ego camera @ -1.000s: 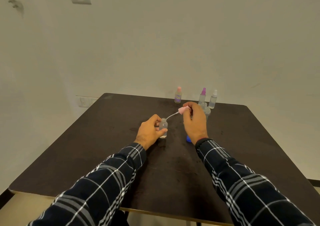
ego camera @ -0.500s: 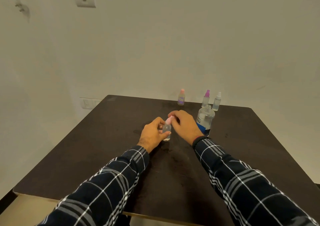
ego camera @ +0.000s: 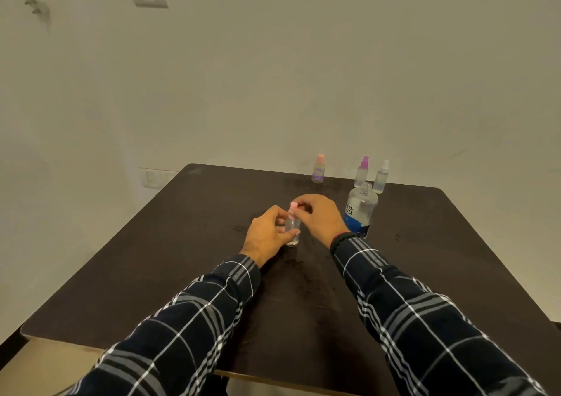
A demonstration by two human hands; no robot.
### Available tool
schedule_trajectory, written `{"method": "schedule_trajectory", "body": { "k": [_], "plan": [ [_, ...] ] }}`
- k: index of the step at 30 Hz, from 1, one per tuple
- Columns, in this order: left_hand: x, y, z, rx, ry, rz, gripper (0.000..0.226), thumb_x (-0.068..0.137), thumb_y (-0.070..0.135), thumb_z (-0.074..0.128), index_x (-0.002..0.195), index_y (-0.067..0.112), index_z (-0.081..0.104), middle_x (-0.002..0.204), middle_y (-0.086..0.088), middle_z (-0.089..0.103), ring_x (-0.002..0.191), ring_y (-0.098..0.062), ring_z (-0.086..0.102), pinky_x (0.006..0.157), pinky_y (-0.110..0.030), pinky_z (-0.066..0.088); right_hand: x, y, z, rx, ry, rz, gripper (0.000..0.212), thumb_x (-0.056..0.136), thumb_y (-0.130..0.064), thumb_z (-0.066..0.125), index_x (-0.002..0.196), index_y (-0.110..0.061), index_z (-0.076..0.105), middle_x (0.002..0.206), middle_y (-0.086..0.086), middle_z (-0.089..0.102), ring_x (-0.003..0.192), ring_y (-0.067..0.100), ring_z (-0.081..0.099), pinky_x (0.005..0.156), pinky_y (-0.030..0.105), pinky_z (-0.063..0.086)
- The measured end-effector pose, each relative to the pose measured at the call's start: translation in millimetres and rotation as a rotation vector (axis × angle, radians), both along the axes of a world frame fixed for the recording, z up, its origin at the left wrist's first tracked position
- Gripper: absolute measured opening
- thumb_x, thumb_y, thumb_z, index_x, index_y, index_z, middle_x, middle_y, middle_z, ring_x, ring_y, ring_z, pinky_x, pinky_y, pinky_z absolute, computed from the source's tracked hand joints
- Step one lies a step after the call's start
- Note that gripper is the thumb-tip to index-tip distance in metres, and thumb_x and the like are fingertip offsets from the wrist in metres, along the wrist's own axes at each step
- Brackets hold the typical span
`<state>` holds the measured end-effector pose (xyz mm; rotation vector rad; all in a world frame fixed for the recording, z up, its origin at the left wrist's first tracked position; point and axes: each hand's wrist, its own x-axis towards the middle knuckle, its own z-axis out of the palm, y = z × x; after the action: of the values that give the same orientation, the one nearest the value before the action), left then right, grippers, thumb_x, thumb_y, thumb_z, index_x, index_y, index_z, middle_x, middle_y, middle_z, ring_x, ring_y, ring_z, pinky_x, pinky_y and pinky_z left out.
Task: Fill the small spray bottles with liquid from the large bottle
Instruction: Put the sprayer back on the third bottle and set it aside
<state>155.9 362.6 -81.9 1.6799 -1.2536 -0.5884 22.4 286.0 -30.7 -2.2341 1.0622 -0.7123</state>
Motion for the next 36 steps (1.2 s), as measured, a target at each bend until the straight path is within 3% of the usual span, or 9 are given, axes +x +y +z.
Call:
{"method": "schedule_trajectory", "body": {
  "k": [4,7,11,16,22,24,28,32,36],
  "plan": [
    [1,1,-1,-0.003,-0.025,0.003,0.027,0.086,0.025,0.079,0.105,0.021,0.061,0.1,0.006,0.07,0.091,-0.008,0.069,0.08,-0.025,0.055,5,5,-10,0.04,0.027,-0.106,0.032,0.084,-0.045,0.075,0.095,-0.021,0.057,0.089,-0.002,0.062,0.084,0.016,0.06,0.077,0.03,0.053],
    [1,1,0,-0.007,-0.052,-0.006,0.024,0.088,0.03,0.077,0.104,0.023,0.061,0.098,0.007,0.07,0.09,-0.007,0.068,0.079,-0.025,0.055,-3,6,-18,0.118,0.01,-0.048,0.053,0.081,-0.057,0.073,0.118,-0.025,0.055,0.105,-0.004,0.059,0.095,0.014,0.058,0.082,0.028,0.049],
    [0,1,1,-0.012,-0.033,-0.008,0.026,0.087,0.028,0.079,0.105,0.025,0.061,0.099,0.009,0.07,0.09,-0.003,0.069,0.079,-0.02,0.056,-9,2,-27,0.177,-0.06,0.065,0.045,0.097,-0.039,0.061,0.139,-0.026,0.054,0.131,0.0,0.059,0.116,0.013,0.055,0.097,0.026,0.043],
    [2,0,-1,-0.002,-0.031,-0.005,0.027,0.086,0.028,0.08,0.105,0.025,0.062,0.102,0.009,0.07,0.093,-0.003,0.069,0.083,-0.024,0.058,-7,6,-32,0.144,-0.124,-0.109,0.023,0.087,-0.04,0.074,0.093,-0.022,0.062,0.094,-0.001,0.061,0.085,0.014,0.058,0.073,0.025,0.049],
    [2,-2,-1,0.009,-0.037,-0.013,0.028,0.087,0.029,0.078,0.108,0.023,0.061,0.104,0.008,0.071,0.094,-0.006,0.069,0.088,-0.029,0.059,-3,6,-35,0.236,-0.151,0.012,0.043,0.097,-0.037,0.062,0.138,-0.025,0.054,0.133,-0.005,0.056,0.119,0.013,0.054,0.098,0.027,0.044],
    [2,-2,-1,0.021,-0.047,-0.013,0.028,0.087,0.03,0.078,0.109,0.025,0.06,0.104,0.009,0.069,0.093,-0.004,0.068,0.087,-0.027,0.058,-2,4,-34,0.223,-0.144,-0.006,0.036,0.097,-0.035,0.063,0.131,-0.023,0.06,0.127,-0.004,0.062,0.115,0.013,0.058,0.097,0.027,0.046],
    [2,-2,-3,0.019,-0.077,0.003,0.024,0.088,0.031,0.077,0.103,0.027,0.058,0.101,0.01,0.068,0.09,-0.003,0.067,0.083,-0.026,0.056,6,9,-32,0.254,-0.216,-0.134,0.026,0.086,-0.034,0.075,0.099,-0.02,0.057,0.093,-0.003,0.061,0.087,0.013,0.058,0.069,0.022,0.043],
    [4,-1,-3,0.027,-0.112,0.02,0.021,0.088,0.027,0.076,0.102,0.025,0.06,0.096,0.007,0.069,0.089,-0.008,0.068,0.081,-0.029,0.057,10,14,-34,0.273,-0.196,-0.045,0.057,0.086,-0.048,0.073,0.135,-0.028,0.05,0.124,-0.008,0.054,0.114,0.012,0.053,0.098,0.032,0.047],
    [3,-2,-4,0.023,-0.072,0.001,0.026,0.087,0.031,0.078,0.106,0.025,0.06,0.1,0.008,0.071,0.091,-0.005,0.069,0.086,-0.028,0.058,0,7,-29,0.269,-0.155,0.067,0.039,0.101,-0.034,0.056,0.139,-0.027,0.055,0.137,-0.005,0.058,0.127,0.012,0.052,0.111,0.035,0.041]
  ]
}}
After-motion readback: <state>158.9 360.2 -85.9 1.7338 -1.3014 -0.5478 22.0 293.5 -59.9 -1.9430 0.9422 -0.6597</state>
